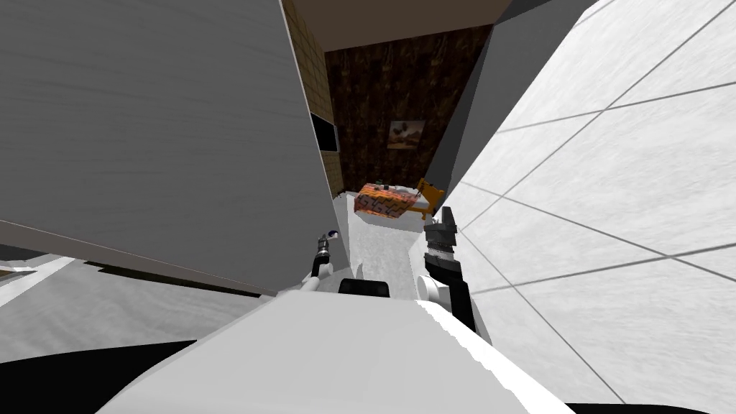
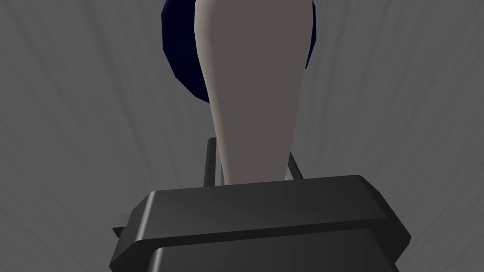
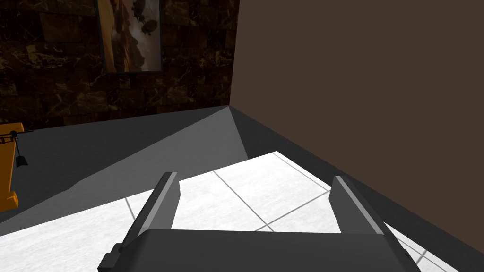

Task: Push the door open

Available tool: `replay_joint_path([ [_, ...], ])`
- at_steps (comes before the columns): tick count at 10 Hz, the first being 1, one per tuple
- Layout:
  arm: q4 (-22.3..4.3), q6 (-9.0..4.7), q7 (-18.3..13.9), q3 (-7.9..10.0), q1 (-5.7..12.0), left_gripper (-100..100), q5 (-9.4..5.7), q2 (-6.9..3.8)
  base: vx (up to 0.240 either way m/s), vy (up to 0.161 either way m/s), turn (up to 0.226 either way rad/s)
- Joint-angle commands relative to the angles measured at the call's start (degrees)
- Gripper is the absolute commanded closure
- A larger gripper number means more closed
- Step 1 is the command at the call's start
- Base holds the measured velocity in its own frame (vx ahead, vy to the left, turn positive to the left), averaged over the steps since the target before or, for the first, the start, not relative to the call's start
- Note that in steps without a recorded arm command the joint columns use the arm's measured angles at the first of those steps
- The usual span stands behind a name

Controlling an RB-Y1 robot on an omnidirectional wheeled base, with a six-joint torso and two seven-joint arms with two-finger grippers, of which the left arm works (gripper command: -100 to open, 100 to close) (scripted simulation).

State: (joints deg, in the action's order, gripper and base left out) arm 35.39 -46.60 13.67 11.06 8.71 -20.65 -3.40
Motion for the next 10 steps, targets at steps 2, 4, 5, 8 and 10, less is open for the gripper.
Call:
replay_joint_path([
  [2,-0.5,-0.75,0.2,1.02,0.60,100,-0.70,-0.72,0.179,0.002,0.032],
  [4,-0.6,-0.89,0.6,2.00,0.55,100,-1.39,-1.12,0.190,-0.012,0.037],
  [5,-0.6,-0.96,0.7,2.54,0.53,100,-1.77,-1.32,0.197,0.021,0.043],
  [8,-0.7,-1.21,1.4,4.35,0.44,100,-3.05,-1.84,0.212,0.007,0.046],
  [10,-0.8,-1.38,1.8,5.64,0.39,100,-3.95,-2.12,0.200,-0.004,0.057],
])
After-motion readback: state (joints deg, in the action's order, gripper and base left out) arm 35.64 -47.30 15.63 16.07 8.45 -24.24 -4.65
